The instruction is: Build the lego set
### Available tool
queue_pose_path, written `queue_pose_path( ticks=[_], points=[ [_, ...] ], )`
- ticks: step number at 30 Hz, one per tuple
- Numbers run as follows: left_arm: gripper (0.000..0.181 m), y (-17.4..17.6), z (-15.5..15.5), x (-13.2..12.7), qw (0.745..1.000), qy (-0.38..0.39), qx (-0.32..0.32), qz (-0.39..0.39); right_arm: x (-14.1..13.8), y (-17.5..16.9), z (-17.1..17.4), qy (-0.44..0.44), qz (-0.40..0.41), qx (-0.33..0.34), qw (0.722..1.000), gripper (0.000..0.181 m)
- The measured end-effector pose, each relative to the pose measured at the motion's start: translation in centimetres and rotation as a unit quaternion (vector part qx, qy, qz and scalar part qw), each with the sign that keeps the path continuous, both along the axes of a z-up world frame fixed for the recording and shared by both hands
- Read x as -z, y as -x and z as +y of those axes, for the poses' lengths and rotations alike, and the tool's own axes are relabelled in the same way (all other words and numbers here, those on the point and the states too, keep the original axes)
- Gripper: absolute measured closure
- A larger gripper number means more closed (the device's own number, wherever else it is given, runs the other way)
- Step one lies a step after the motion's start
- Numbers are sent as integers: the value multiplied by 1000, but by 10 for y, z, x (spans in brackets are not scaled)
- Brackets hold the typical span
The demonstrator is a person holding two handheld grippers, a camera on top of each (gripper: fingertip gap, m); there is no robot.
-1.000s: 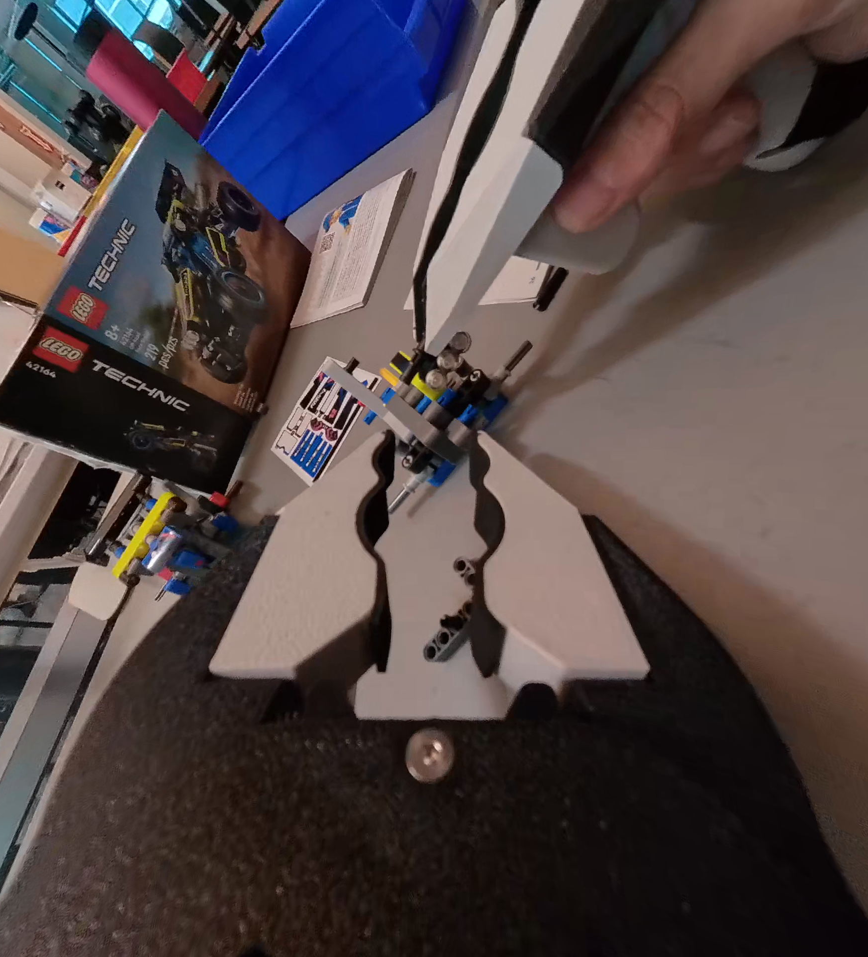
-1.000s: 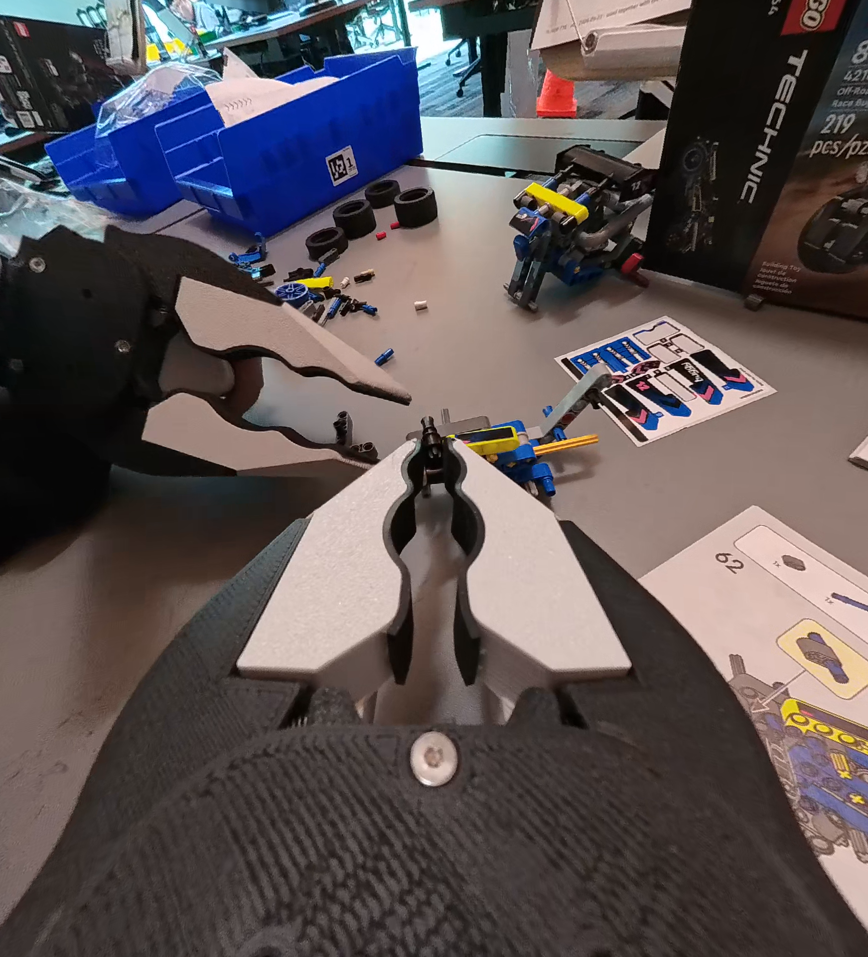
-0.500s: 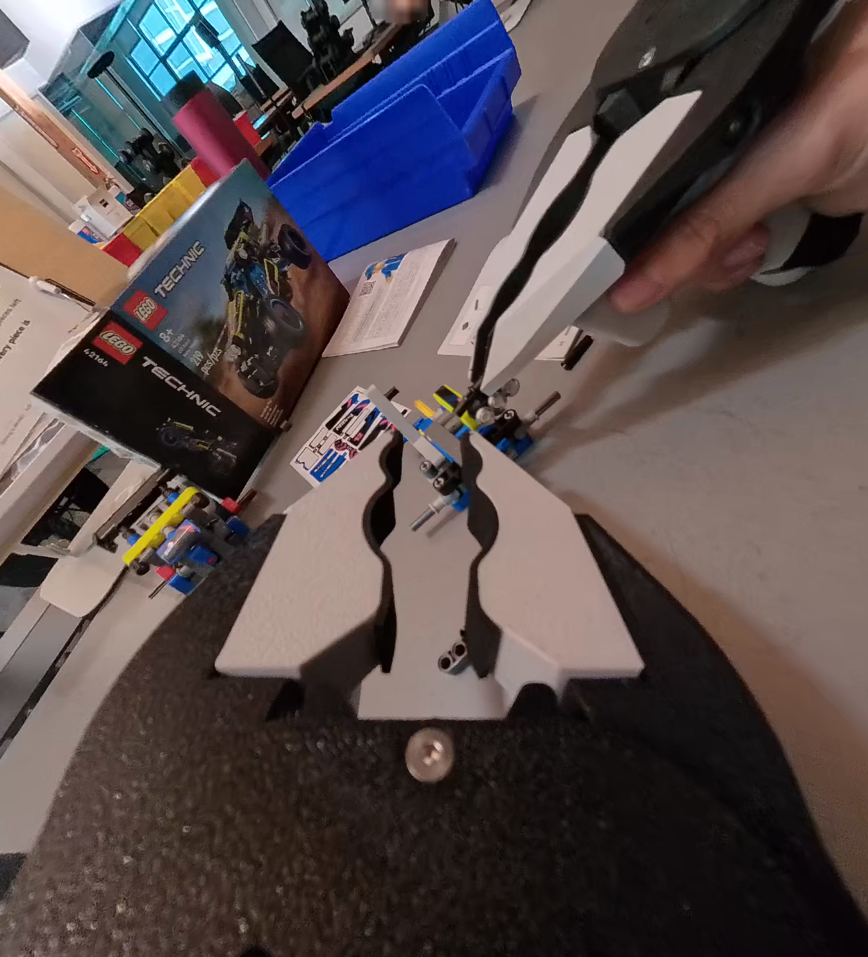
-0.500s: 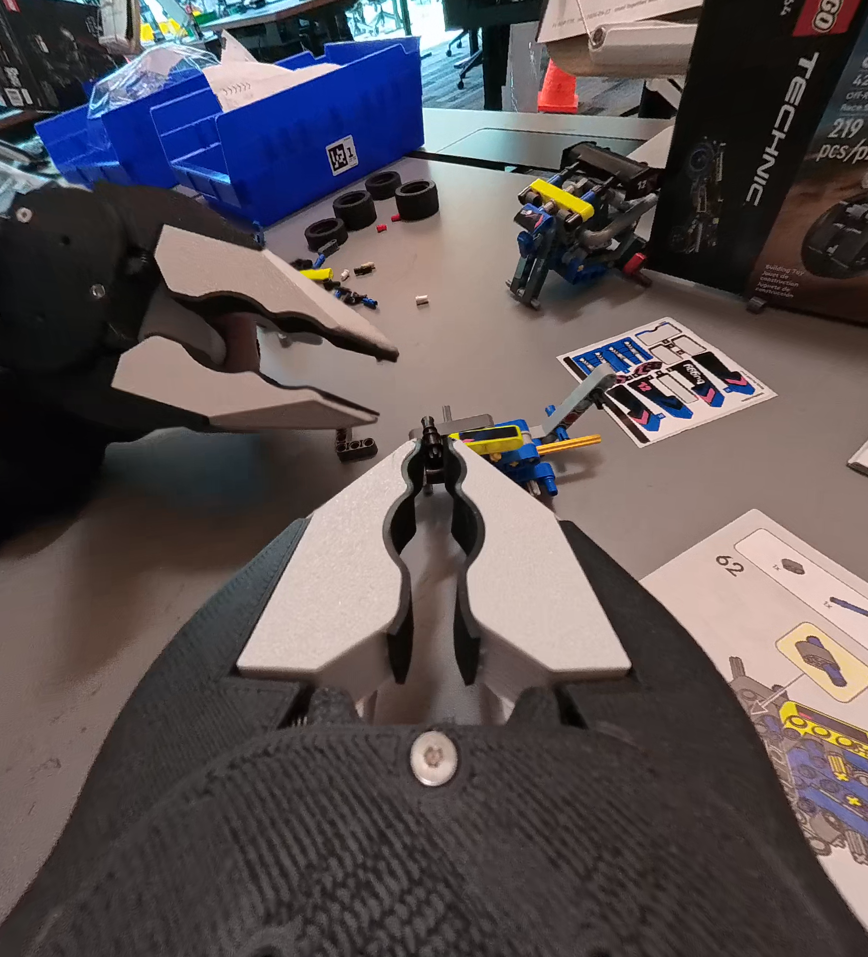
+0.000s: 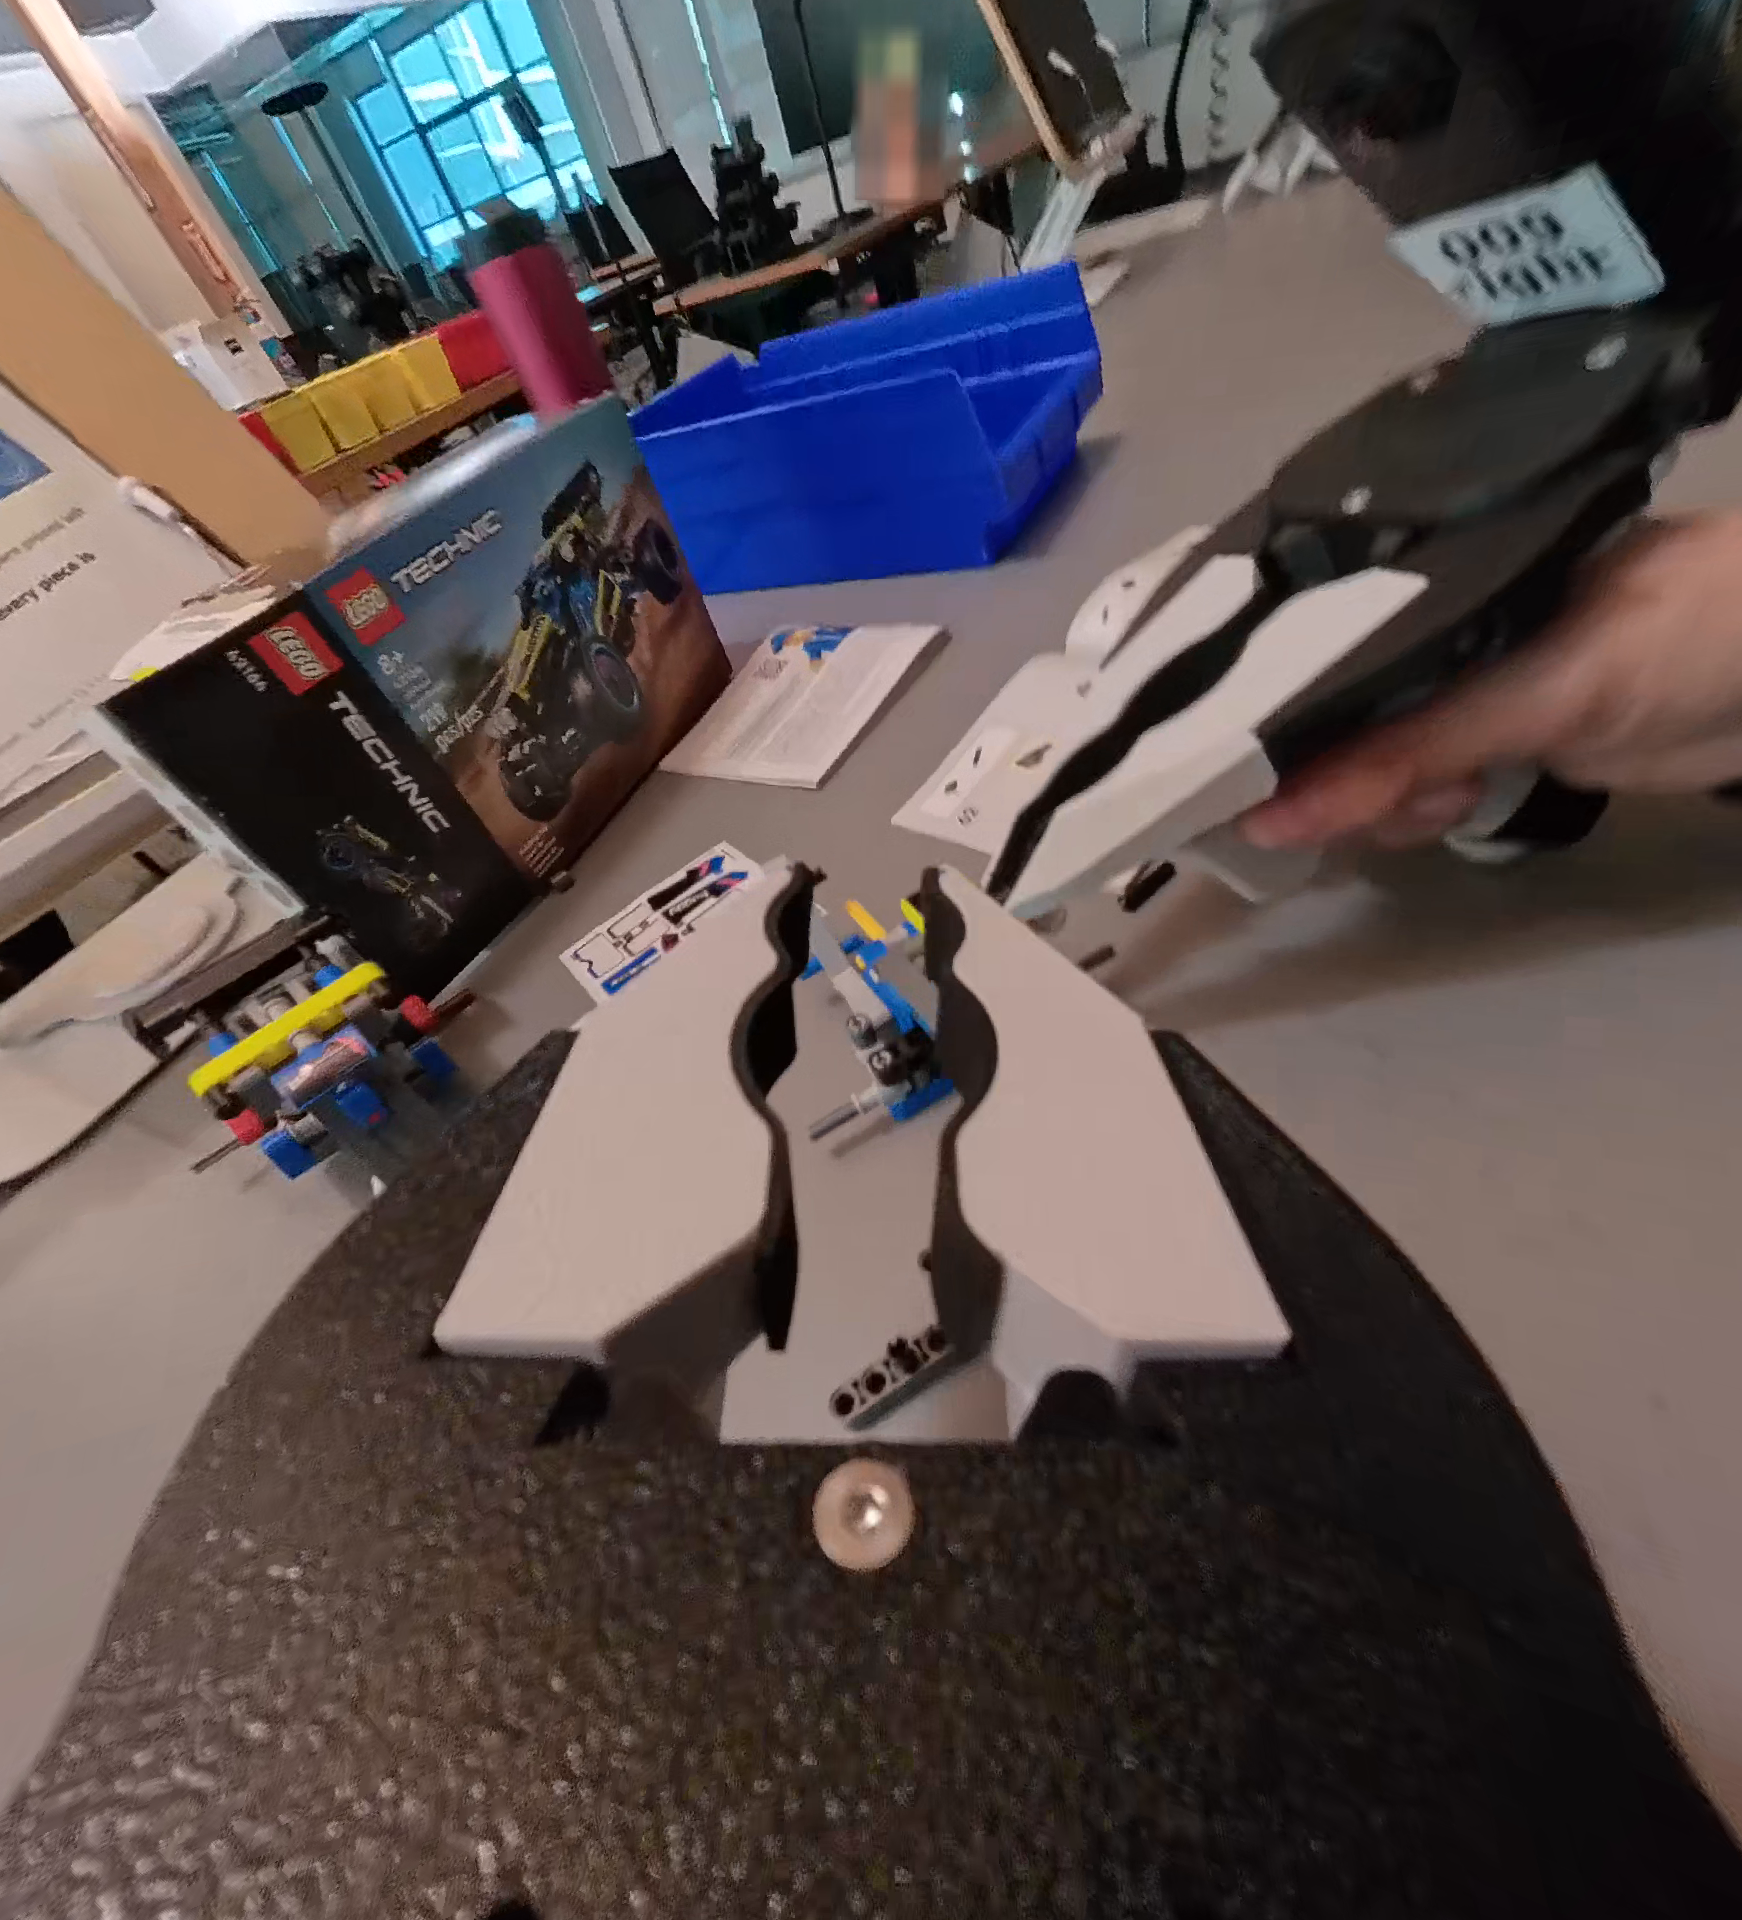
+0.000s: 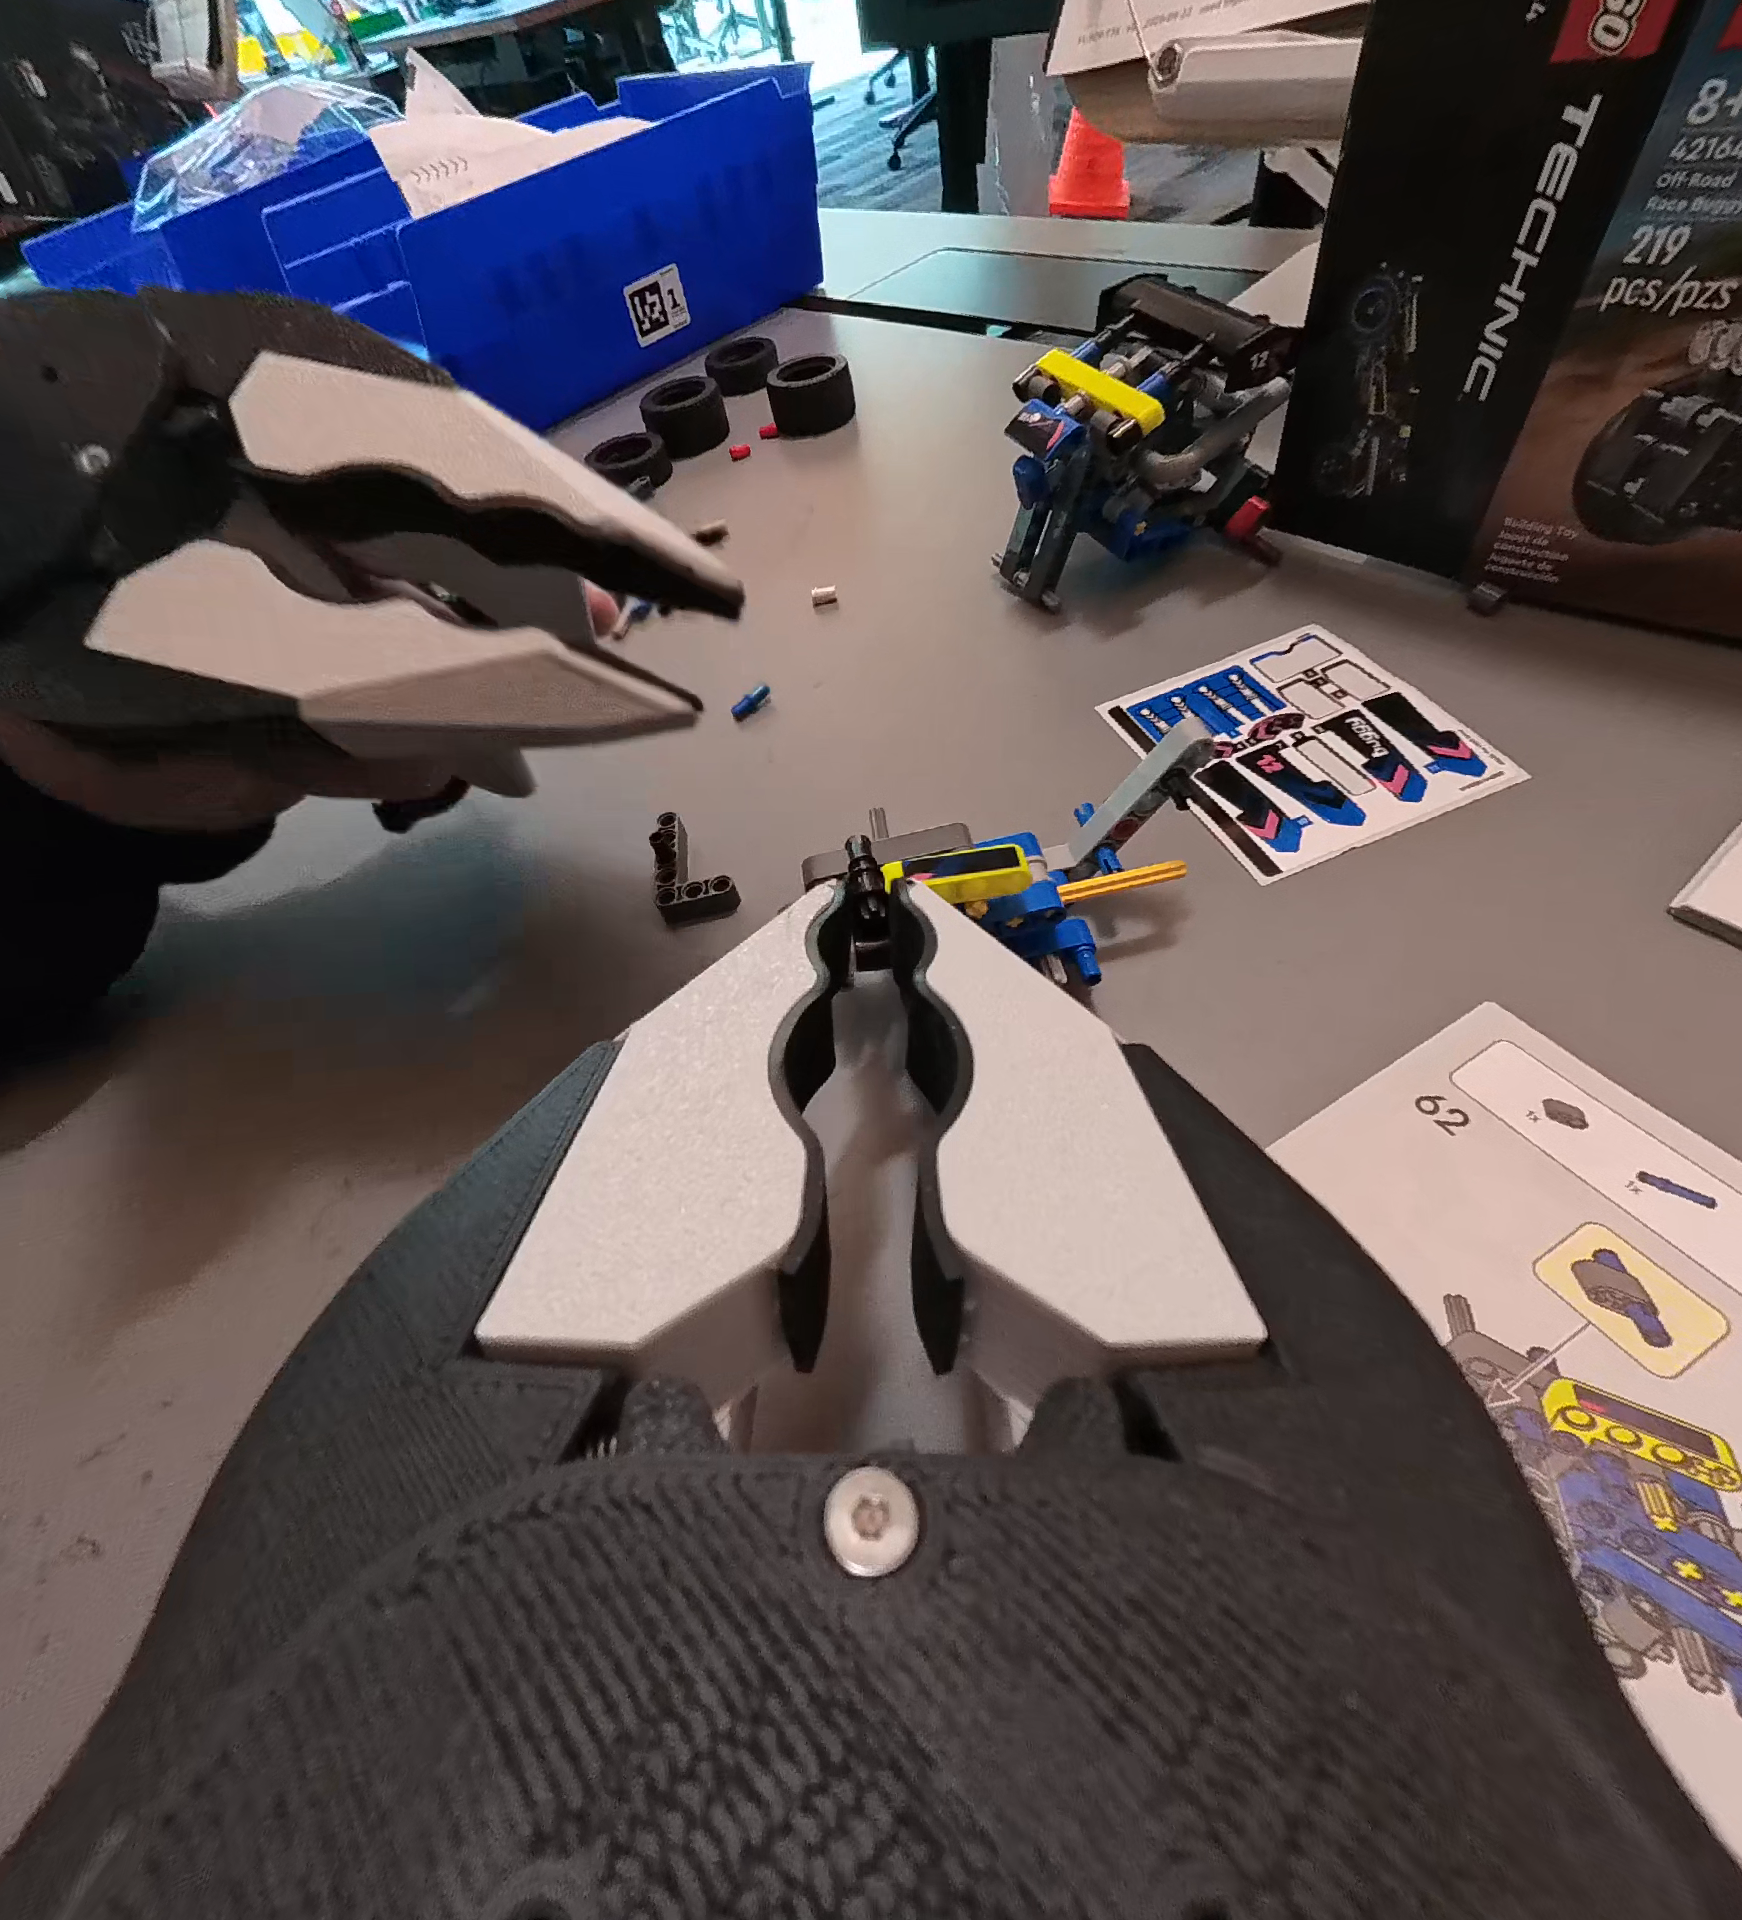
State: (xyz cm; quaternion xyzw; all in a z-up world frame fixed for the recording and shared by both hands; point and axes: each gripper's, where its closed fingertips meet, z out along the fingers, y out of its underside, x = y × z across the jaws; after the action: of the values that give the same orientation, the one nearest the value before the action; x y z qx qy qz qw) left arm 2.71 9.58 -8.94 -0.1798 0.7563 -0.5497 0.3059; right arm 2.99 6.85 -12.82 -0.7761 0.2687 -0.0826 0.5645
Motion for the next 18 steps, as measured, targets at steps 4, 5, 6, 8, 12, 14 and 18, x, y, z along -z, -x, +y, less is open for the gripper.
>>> queue_pose_path(
  ticks=[4,5,6,8,12,14,18],
  points=[
    [161,-10,11,3,999,2,-34,11,-1,0,0,-4,2,-1,1000,176],
    [160,-12,13,6,999,-4,-39,17,-1,0,0,-3,2,-1,1000,176],
    [160,-13,14,9,999,-6,-42,24,0,0,0,-2,1,-2,1000,176],
    [160,-14,15,13,998,-5,-44,36,1,1,1,4,0,-6,1000,176],
    [161,-14,15,22,998,-15,-42,54,3,1,1,14,-3,0,1000,176],
    [161,-13,15,28,996,-25,-40,72,6,2,0,27,-2,-3,1000,176],
    [162,-9,13,42,992,-33,-27,120,7,5,2,34,-9,-10,999,176]
  ],
)
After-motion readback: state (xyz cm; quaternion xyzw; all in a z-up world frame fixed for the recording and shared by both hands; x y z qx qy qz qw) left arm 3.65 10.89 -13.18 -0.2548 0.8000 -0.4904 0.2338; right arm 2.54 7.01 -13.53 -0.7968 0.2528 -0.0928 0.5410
